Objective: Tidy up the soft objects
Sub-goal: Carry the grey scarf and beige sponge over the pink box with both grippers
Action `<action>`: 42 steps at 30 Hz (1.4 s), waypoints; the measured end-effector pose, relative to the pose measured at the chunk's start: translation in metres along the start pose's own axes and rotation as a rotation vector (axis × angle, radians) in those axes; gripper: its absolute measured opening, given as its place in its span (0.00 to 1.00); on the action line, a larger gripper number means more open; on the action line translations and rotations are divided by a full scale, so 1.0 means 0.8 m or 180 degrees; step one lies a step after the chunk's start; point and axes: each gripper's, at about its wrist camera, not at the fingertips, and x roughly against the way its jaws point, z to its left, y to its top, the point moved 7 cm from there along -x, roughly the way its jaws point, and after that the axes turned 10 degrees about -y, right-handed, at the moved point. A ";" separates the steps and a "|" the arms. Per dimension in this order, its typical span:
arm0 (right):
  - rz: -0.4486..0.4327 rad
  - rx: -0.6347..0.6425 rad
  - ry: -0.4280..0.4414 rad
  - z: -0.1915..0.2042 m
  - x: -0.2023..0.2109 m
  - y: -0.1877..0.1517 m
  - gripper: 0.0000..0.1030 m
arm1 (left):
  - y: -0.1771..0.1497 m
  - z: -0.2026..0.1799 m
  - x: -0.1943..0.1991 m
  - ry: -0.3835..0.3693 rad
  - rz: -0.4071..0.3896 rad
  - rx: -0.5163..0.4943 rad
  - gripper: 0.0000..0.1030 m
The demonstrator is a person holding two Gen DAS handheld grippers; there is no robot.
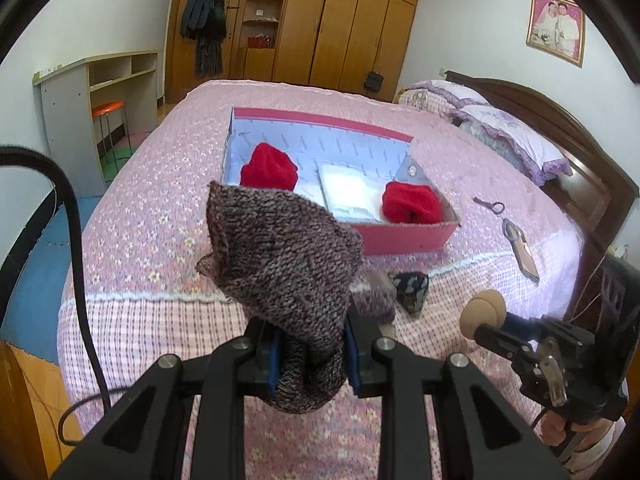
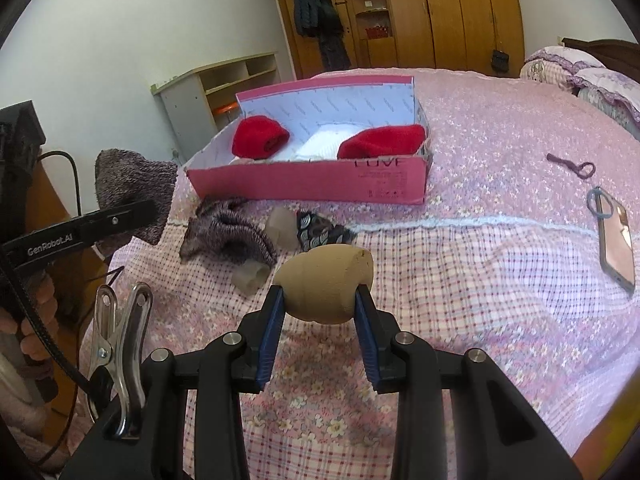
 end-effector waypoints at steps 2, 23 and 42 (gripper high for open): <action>-0.0020 0.0026 -0.0012 -0.002 0.001 0.005 0.35 | 0.009 0.002 -0.003 0.0011 -0.0005 -0.0012 0.25; -0.0030 0.0255 0.0013 -0.003 -0.003 0.060 0.35 | 0.100 -0.003 -0.044 -0.0142 0.0012 -0.0195 0.25; -0.0142 0.0322 -0.0084 -0.012 -0.027 0.126 0.35 | 0.135 0.041 -0.142 0.0075 0.0233 -0.0048 0.25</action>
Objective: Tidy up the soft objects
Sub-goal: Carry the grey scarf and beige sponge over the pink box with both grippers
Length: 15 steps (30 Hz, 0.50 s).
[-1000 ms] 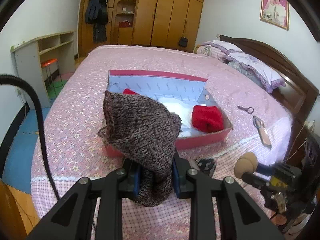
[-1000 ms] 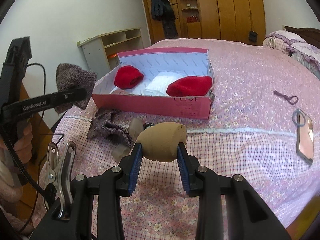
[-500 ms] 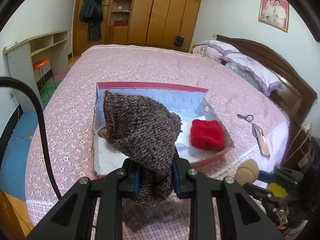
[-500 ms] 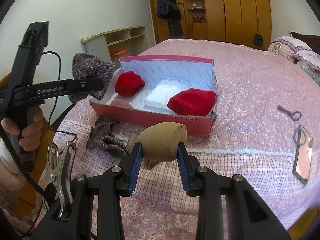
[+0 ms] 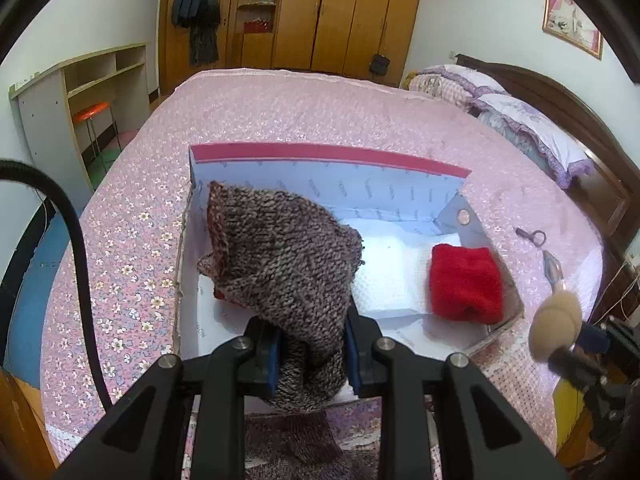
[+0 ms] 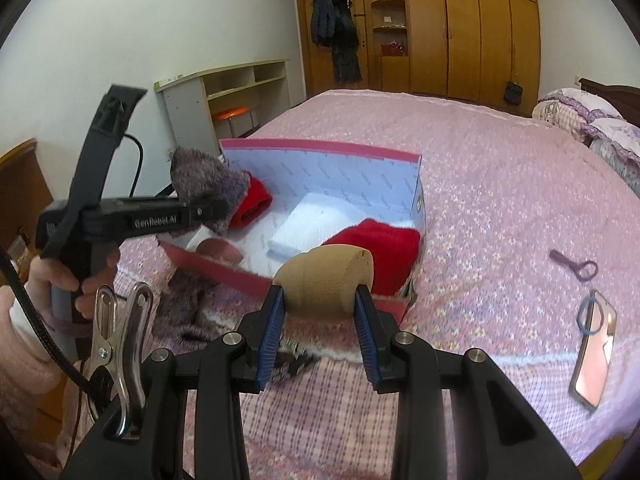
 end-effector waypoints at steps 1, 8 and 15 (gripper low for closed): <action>-0.0005 -0.0008 -0.0004 -0.001 -0.002 0.003 0.35 | 0.000 0.001 -0.003 0.0002 0.0008 0.0006 0.25; -0.0021 -0.0081 -0.0052 -0.009 -0.016 0.020 0.35 | -0.004 0.008 -0.023 0.0060 0.0068 0.0025 0.25; -0.0006 -0.0141 -0.0081 -0.018 -0.038 0.037 0.35 | -0.008 0.018 -0.035 0.0071 0.0085 0.0132 0.25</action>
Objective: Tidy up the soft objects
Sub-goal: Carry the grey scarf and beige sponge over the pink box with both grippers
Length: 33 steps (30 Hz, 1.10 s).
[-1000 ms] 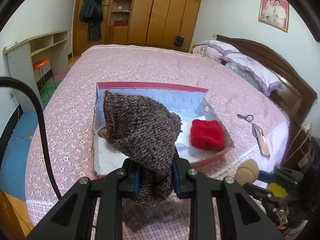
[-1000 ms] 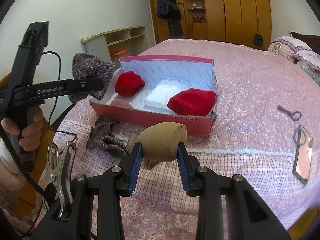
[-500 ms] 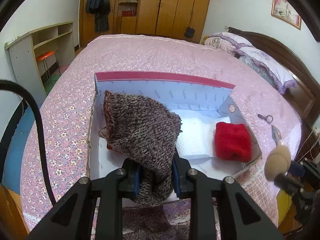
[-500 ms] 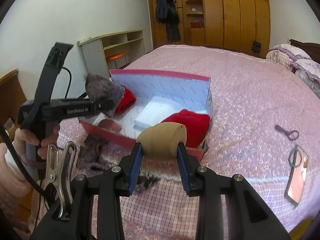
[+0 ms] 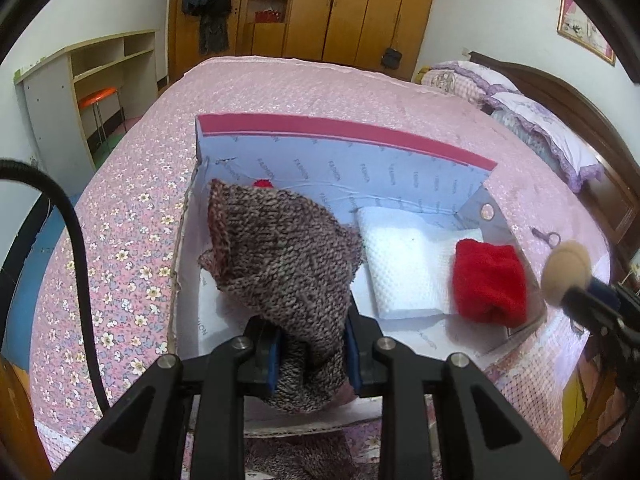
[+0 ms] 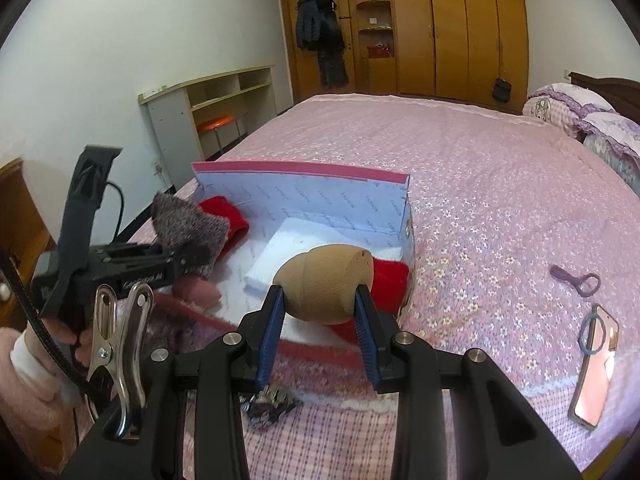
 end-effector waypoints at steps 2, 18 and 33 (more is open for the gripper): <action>0.0005 -0.0004 -0.0004 -0.001 -0.008 0.006 0.35 | 0.000 0.000 -0.001 -0.0004 0.0000 0.0003 0.26; 0.0170 -0.0022 -0.0064 -0.012 -0.076 0.035 0.35 | 0.000 -0.002 -0.015 0.0084 0.0030 -0.0057 0.27; 0.0311 -0.0051 -0.0067 -0.018 -0.130 0.040 0.35 | 0.003 0.000 -0.033 0.0145 0.0057 -0.0032 0.28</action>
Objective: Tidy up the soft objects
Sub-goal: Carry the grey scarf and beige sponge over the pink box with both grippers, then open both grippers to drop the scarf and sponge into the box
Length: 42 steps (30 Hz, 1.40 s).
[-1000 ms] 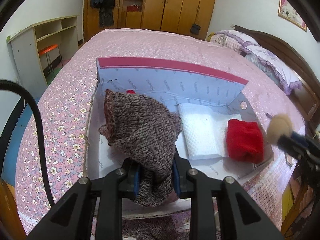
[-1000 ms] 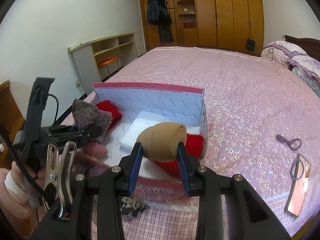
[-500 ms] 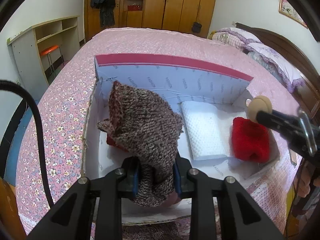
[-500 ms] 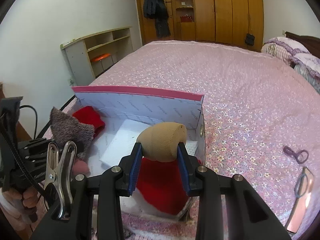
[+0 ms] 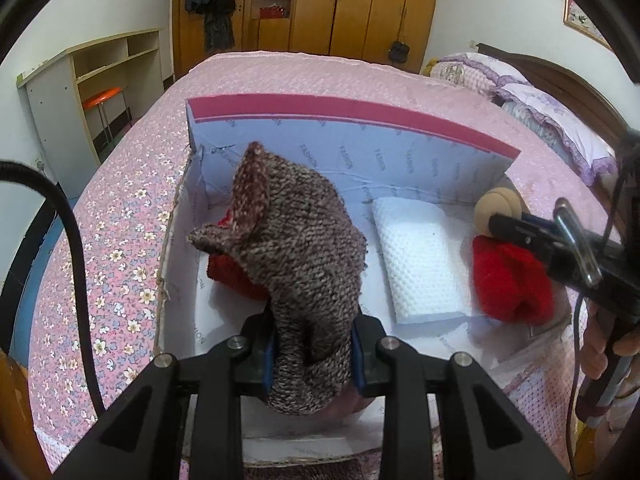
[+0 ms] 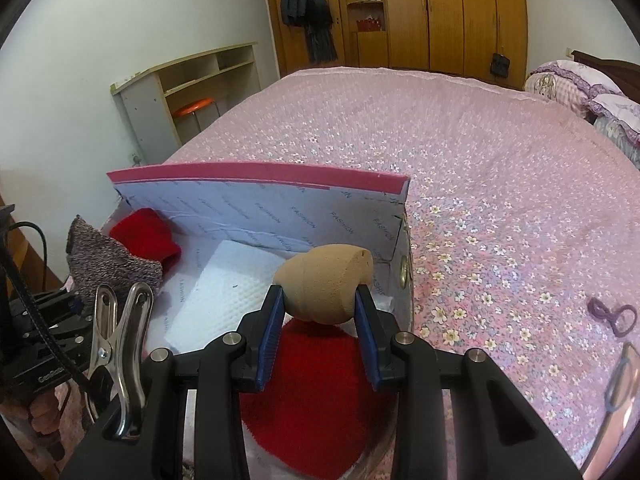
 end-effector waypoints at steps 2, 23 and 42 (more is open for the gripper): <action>0.0026 -0.0005 0.0003 -0.001 -0.006 -0.001 0.35 | 0.001 0.000 -0.002 0.0004 0.0003 0.0008 0.28; -0.0033 0.0029 0.0024 0.008 0.013 -0.002 0.52 | -0.005 -0.018 -0.010 0.0023 -0.0019 -0.0062 0.53; -0.0198 0.0044 0.0136 0.018 0.072 -0.023 0.56 | -0.009 -0.039 0.032 -0.0111 -0.0154 -0.0083 0.72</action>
